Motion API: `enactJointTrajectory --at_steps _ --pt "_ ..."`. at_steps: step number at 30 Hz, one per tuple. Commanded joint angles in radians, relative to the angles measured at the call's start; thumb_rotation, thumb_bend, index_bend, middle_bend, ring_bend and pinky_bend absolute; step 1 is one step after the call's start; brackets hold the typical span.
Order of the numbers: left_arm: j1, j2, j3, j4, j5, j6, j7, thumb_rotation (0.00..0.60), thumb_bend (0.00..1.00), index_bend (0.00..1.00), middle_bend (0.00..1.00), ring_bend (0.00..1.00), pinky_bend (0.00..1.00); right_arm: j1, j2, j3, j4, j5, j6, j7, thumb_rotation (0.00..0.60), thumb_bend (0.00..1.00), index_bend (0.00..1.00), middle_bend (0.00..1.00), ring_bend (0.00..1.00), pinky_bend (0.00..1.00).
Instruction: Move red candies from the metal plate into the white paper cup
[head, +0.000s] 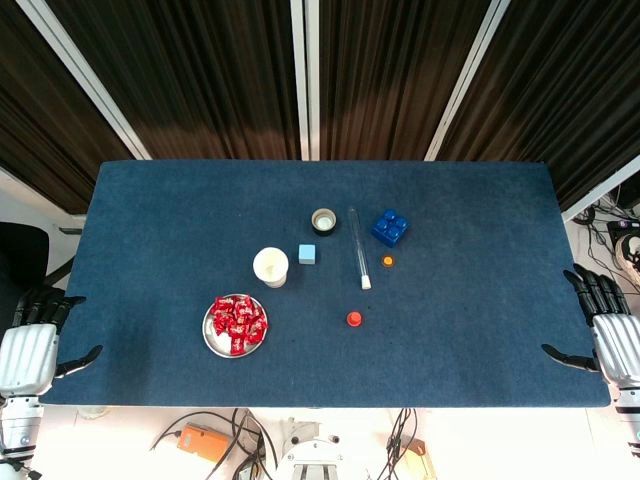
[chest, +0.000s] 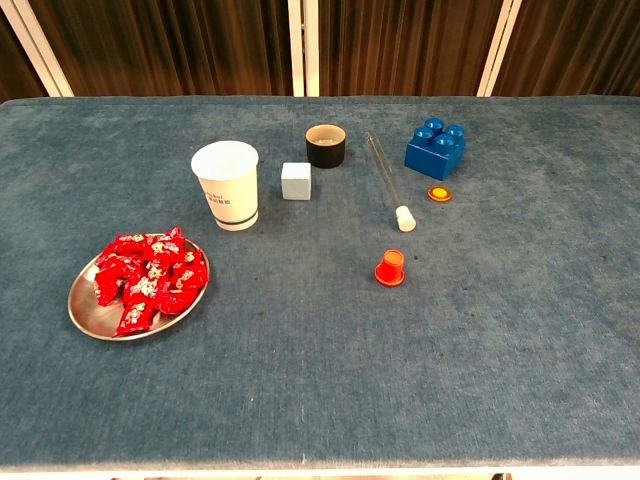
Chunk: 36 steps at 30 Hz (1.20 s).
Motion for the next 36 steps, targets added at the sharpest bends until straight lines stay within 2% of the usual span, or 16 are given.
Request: enactJointTrajectory --at_steps 1,5,8,9,12,17,23,28,36 --pt "-0.016 -0.006 -0.009 -0.02 0.022 -0.014 -0.013 0.6 0.08 0.24 0.27 0.16 0.01 0.011 0.016 0.008 -0.023 0.001 -0.008 -0.021 0.6 0.06 0.0 0.0 0.0 0.03" --pt "-0.06 -0.031 -0.039 -0.054 0.07 -0.024 0.018 0.6 0.08 0.24 0.31 0.23 0.11 0.016 0.038 0.019 -0.052 0.002 0.001 -0.043 0.6 0.06 0.0 0.0 0.0 0.03" --pt "-0.106 -0.06 -0.06 -0.08 0.1 -0.058 0.053 0.6 0.08 0.25 0.42 0.34 0.25 0.018 0.047 0.025 -0.061 0.008 0.003 -0.044 0.6 0.06 0.0 0.0 0.0 0.03" --pt "-0.122 -0.068 -0.067 -0.088 0.103 -0.075 0.064 0.6 0.08 0.27 0.48 0.41 0.33 0.018 0.049 0.027 -0.062 0.009 0.003 -0.043 0.6 0.06 0.0 0.0 0.0 0.03" --pt "-0.201 -0.115 -0.094 -0.11 0.093 -0.177 0.091 0.6 0.1 0.3 0.64 0.59 0.56 0.022 0.051 0.03 -0.06 0.016 -0.001 -0.037 0.6 0.06 0.0 0.0 0.0 0.03" --pt "-0.307 -0.218 -0.128 -0.068 0.013 -0.329 0.177 0.6 0.13 0.32 0.78 0.75 0.75 0.031 0.049 0.03 -0.053 0.028 -0.021 -0.031 0.6 0.06 0.0 0.0 0.0 0.03" --pt "-0.371 -0.329 -0.146 0.001 -0.08 -0.405 0.282 0.6 0.15 0.33 0.91 0.87 0.8 0.04 0.044 0.032 -0.043 0.044 -0.044 -0.025 0.6 0.06 0.0 0.0 0.0 0.03" --pt "-0.41 -0.388 -0.151 0.057 -0.141 -0.446 0.331 0.6 0.19 0.37 0.92 0.89 0.8 0.047 0.039 0.033 -0.035 0.057 -0.061 -0.022 0.6 0.06 0.0 0.0 0.0 0.03" --pt "-0.421 -0.44 -0.124 0.106 -0.192 -0.453 0.368 0.6 0.19 0.39 0.92 0.89 0.8 0.056 0.029 0.032 -0.022 0.072 -0.086 -0.015 0.6 0.06 0.0 0.0 0.0 0.03"
